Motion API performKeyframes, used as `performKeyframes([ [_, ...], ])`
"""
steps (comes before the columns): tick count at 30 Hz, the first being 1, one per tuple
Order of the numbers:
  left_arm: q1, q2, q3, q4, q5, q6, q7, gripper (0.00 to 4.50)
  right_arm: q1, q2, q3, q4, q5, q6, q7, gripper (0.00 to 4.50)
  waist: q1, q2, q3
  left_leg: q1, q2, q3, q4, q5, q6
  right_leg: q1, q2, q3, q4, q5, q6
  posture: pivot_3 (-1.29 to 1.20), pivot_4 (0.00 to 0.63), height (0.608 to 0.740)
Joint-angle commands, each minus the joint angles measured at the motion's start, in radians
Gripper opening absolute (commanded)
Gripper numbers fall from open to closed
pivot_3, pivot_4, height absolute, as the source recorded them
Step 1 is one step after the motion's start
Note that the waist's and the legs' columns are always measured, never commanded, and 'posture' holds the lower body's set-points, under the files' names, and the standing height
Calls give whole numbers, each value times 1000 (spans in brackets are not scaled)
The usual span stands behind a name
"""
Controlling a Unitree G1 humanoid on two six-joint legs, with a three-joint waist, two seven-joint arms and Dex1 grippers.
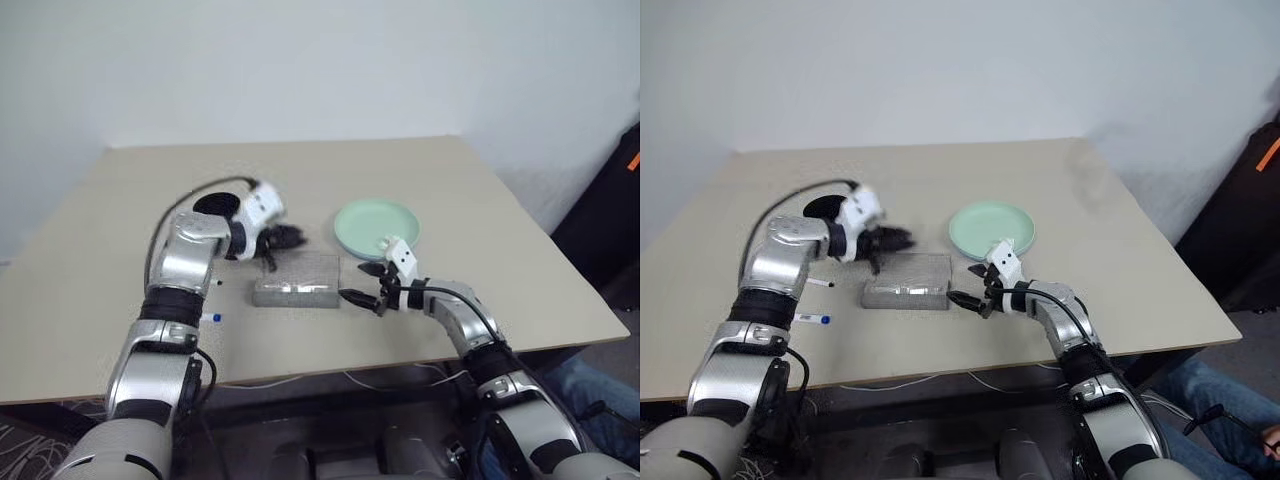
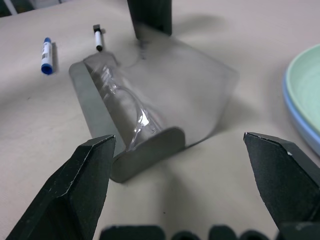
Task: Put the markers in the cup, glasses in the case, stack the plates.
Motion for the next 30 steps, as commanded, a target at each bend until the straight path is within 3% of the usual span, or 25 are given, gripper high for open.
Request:
performKeyframes([
  [1,14,-3,35,-116,-68,18,60,888,-35,4,-6,-14,5,-17,10,4452,3,0,0,1,0,0,0,0,0,1,0,0,-1,0,0,0,0,740],
  [12,16,0,-29,-78,-58,36,158,888,-36,2,-7,-15,4,-16,13,4452,3,0,0,5,0,1,0,0,0,5,1,1,-1,0,0,0,0,740],
  [17,-102,6,-143,181,52,1,186,888,-42,8,-5,-5,1,-19,13,4452,7,0,0,5,0,0,0,0,0,5,1,1,-1,0,0,0,0,740],
  [24,-138,5,-157,266,55,-50,183,888,-44,8,-5,-2,1,-21,13,4452,7,0,0,3,0,1,-3,0,0,2,2,2,-2,0,0,0,0,740],
  [27,-292,-24,-230,517,139,-49,181,888,-50,10,-4,5,0,-23,14,4452,11,-1,0,2,0,-1,-1,0,0,2,2,1,-2,0,0,0,0,740],
  [30,-341,-33,-242,612,155,-80,181,888,-51,10,-4,7,0,-25,14,4452,8,-1,0,0,-1,-1,1,0,0,2,3,3,-2,0,0,0,0,740],
])
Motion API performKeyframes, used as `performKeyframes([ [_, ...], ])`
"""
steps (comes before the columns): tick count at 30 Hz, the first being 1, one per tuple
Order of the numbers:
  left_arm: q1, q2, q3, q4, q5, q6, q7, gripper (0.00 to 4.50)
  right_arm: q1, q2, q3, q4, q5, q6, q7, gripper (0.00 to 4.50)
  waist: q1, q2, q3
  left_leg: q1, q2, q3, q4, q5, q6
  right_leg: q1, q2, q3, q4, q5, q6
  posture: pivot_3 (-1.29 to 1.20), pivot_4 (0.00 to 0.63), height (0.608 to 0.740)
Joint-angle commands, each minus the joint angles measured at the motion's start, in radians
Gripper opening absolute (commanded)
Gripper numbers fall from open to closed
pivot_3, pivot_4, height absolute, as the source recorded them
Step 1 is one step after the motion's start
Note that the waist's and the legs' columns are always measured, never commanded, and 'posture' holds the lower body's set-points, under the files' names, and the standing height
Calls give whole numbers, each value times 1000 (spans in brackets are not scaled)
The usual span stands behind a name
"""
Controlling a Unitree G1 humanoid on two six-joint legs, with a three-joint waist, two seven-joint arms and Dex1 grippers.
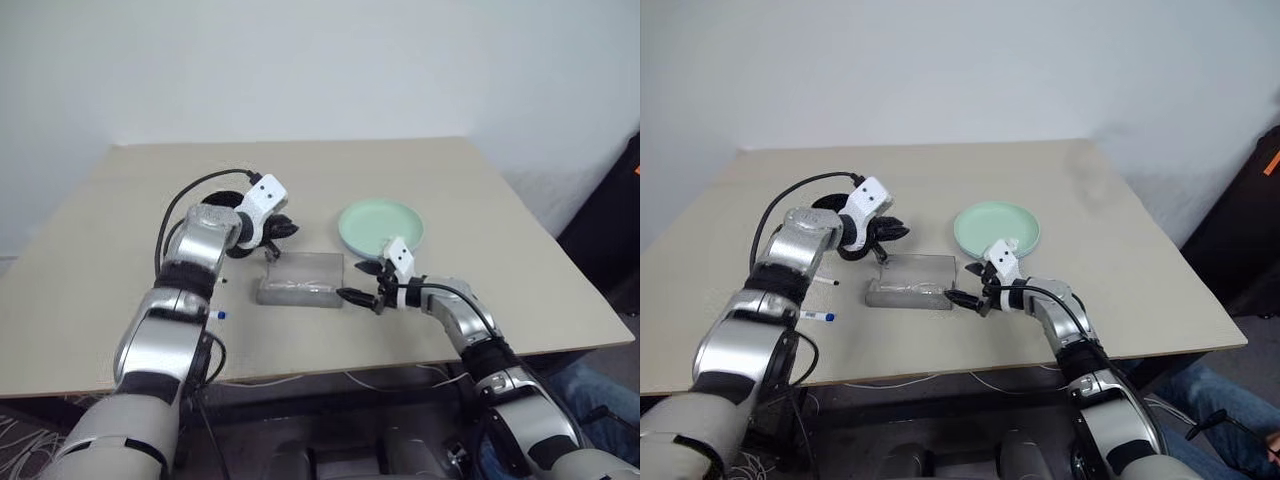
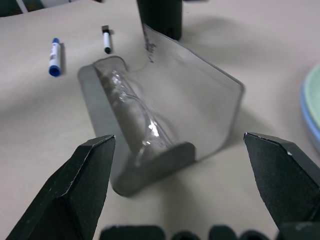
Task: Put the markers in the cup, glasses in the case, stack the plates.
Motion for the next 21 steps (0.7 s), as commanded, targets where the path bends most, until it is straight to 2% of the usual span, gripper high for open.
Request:
performKeyframes([
  [1,-57,-5,-6,66,18,-47,2,888,-32,-1,-11,-15,3,-19,6,4452,-1,0,0,0,0,0,0,0,0,0,0,1,0,0,0,0,0,740],
  [8,-80,-11,1,122,30,-81,2,888,-32,-2,-10,-14,4,-20,6,4452,-1,0,0,-6,0,0,-2,0,0,-8,2,2,2,0,0,0,0,740],
  [21,-86,-14,7,137,37,-92,1,888,-32,-2,-10,-13,4,-20,6,4452,-1,0,0,-6,0,2,-1,0,0,-8,2,4,2,0,0,0,0,740],
])
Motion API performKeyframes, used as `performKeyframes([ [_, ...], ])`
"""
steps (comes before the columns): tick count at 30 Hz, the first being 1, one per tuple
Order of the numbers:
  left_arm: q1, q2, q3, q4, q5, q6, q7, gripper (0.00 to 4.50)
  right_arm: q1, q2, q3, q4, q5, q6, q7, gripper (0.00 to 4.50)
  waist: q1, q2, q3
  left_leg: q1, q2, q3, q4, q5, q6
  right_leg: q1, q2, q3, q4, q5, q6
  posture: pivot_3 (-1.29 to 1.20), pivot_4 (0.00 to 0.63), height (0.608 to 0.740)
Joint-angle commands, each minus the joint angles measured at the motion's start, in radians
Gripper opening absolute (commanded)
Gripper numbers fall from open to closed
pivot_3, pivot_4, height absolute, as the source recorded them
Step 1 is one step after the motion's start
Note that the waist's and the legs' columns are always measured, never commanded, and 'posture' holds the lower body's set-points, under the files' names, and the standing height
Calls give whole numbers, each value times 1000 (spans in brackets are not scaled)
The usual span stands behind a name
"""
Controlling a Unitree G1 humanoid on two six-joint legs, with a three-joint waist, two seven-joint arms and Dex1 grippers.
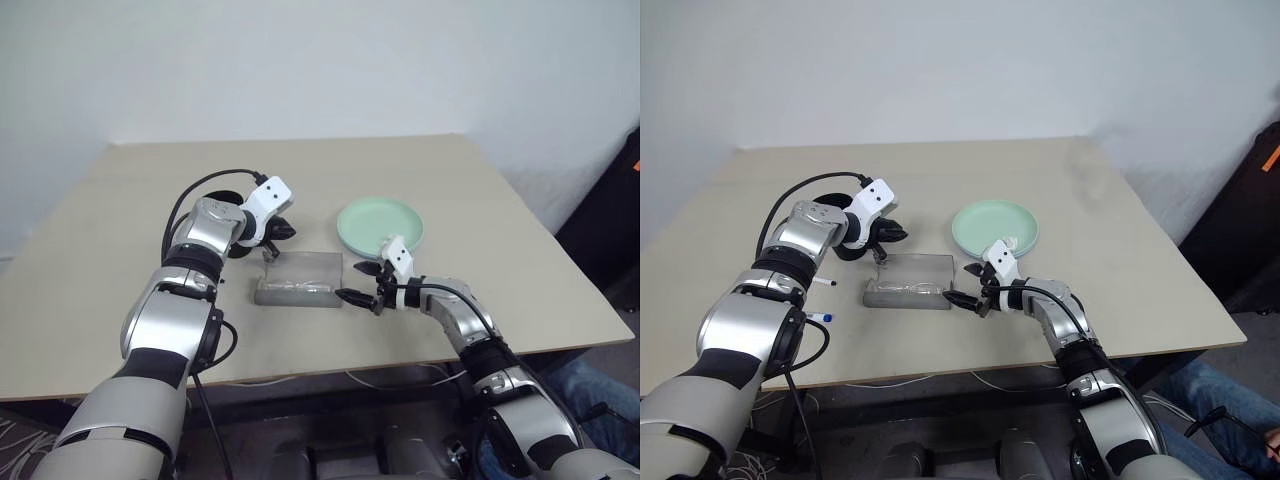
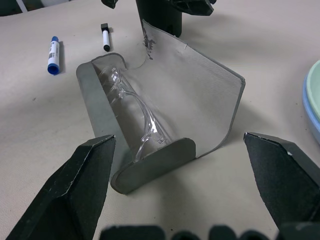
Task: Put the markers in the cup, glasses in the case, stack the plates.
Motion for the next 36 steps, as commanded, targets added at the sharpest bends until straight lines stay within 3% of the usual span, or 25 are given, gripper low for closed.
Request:
performKeyframes([
  [1,-48,3,10,-13,0,-15,2,888,-32,1,-10,-18,4,-19,6,4452,0,0,0,0,0,0,0,0,0,0,0,0,0,0,0,0,0,740],
  [19,-48,3,10,-13,0,-16,2,888,-32,1,-10,-18,4,-19,6,4452,0,0,0,0,0,0,0,0,0,0,0,0,0,0,0,0,0,740],
  [21,-2,42,-72,-45,30,-86,-279,888,-32,0,-16,-19,3,-23,-4,4452,0,0,0,0,0,0,0,0,0,0,0,0,0,0,0,0,0,740],
  [23,25,66,-113,-67,40,-131,-433,888,-31,0,-19,-20,3,-25,-9,4452,-2,0,0,0,0,0,0,0,0,0,0,0,0,0,0,0,0,740],
  [36,32,83,-111,-88,42,-147,-468,888,-33,5,-17,-16,3,-29,-11,4452,-4,0,0,0,0,1,2,0,0,1,0,2,1,0,0,0,0,740],
])
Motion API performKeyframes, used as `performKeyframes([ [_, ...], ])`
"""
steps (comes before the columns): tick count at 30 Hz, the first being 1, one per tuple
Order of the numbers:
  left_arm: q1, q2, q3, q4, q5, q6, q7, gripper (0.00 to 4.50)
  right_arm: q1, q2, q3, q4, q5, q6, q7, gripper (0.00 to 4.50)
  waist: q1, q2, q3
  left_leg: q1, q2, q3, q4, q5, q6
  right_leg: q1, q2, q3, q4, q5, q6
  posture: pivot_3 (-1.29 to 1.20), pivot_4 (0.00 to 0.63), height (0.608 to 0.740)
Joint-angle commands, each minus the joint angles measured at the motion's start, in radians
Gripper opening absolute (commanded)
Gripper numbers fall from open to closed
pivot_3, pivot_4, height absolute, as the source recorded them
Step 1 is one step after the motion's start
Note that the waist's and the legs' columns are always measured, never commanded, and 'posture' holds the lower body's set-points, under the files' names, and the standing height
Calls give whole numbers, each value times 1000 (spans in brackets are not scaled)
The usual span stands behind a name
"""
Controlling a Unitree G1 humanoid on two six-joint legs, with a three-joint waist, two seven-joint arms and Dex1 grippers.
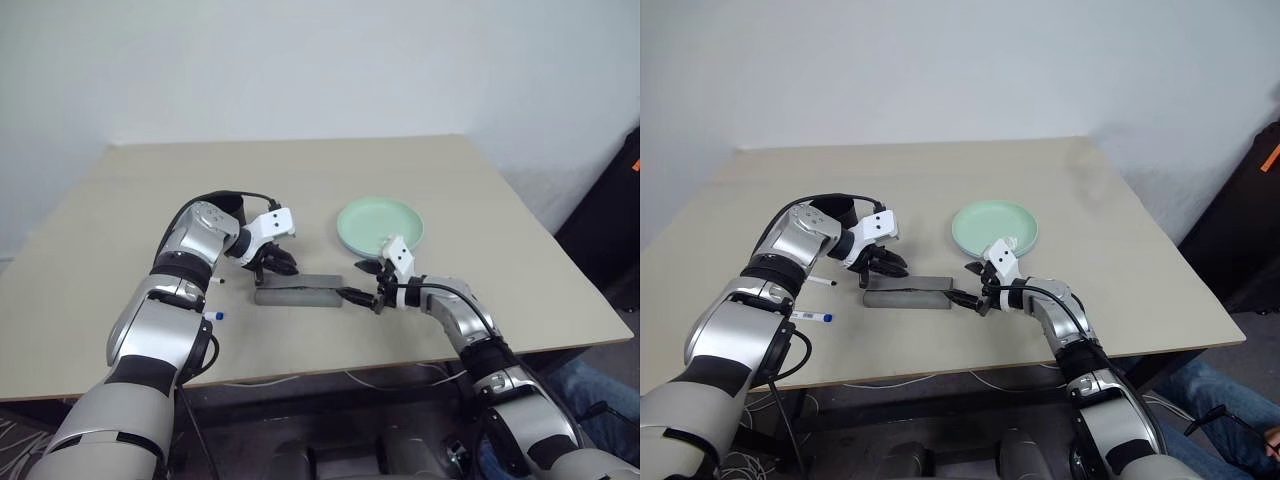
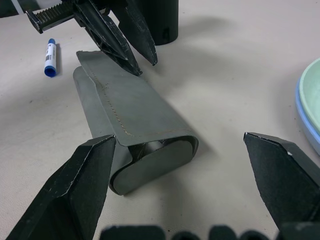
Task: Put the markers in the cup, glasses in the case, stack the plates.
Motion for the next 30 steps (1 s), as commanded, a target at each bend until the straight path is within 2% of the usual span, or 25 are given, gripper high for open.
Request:
performKeyframes([
  [1,-15,28,6,-60,-1,-24,-23,888,-30,5,-11,-22,3,-21,-2,4452,0,0,0,0,0,0,0,0,0,0,0,0,0,0,0,0,0,740],
  [12,134,116,36,-377,-86,58,-150,888,-20,-3,-17,-33,12,-11,5,4452,-1,0,0,0,0,1,0,0,0,0,0,1,1,0,0,0,0,740],
  [16,227,152,26,-522,-112,118,-182,888,-15,-19,-20,-66,45,24,64,4452,-1,0,0,0,0,0,0,0,0,0,0,1,1,0,0,0,0,740],
  [25,326,173,-8,-636,-93,172,-138,888,0,-32,-25,-129,82,84,113,4452,0,1,-1,2,0,1,1,0,0,1,0,1,3,0,0,0,0,740],
  [30,305,124,99,-670,-204,255,-60,888,7,-29,-27,-132,77,82,104,4452,1,1,0,2,0,1,2,0,0,1,0,1,4,0,-1,0,0,740],
])
